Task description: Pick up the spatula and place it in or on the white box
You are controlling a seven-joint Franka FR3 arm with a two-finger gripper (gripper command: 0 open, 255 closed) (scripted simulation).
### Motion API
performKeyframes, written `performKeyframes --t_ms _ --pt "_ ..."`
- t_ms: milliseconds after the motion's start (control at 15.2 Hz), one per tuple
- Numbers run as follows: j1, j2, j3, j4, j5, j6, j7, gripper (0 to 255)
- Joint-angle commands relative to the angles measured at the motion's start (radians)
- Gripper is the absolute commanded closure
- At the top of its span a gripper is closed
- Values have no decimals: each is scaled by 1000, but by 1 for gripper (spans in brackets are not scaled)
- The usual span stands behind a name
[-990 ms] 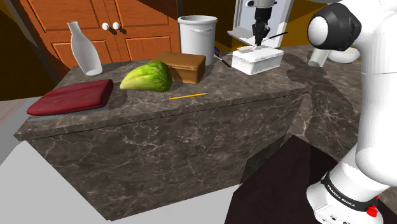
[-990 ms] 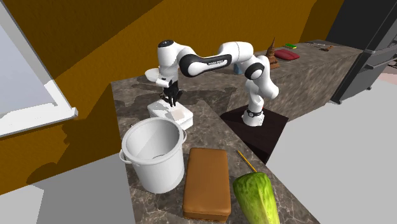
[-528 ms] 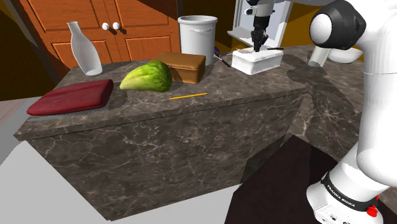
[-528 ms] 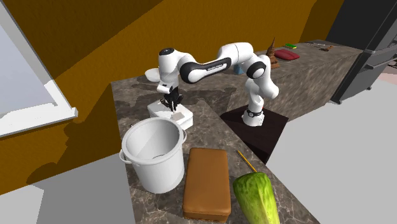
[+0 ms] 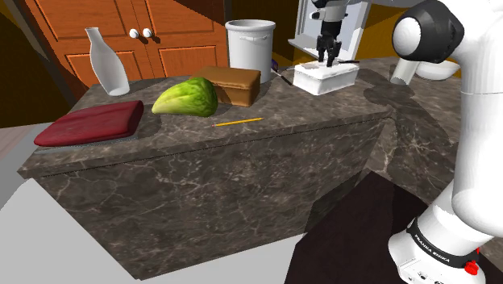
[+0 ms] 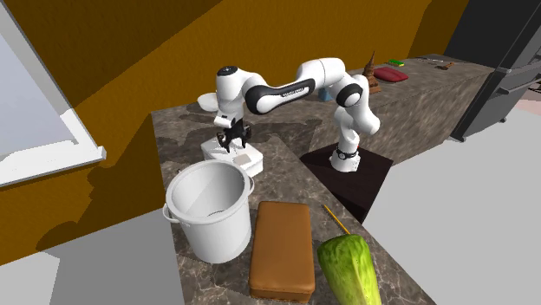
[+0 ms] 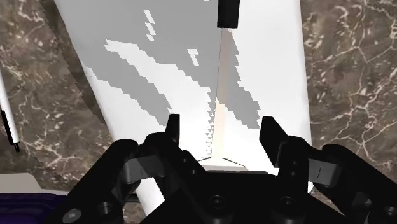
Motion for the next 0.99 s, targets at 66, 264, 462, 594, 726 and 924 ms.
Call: performKeyframes --t_ms 66,264,462,594,726,924 --pt "0 1 0 -1 0 0 0 0" --pt "-8 9 1 47 3 -39 1 0" --pt "-43 48 5 208 20 -159 3 0" --pt "-43 48 5 208 20 -159 3 0" --pt "-43 48 5 208 20 -159 3 0" --pt "-43 48 5 208 20 -159 3 0"
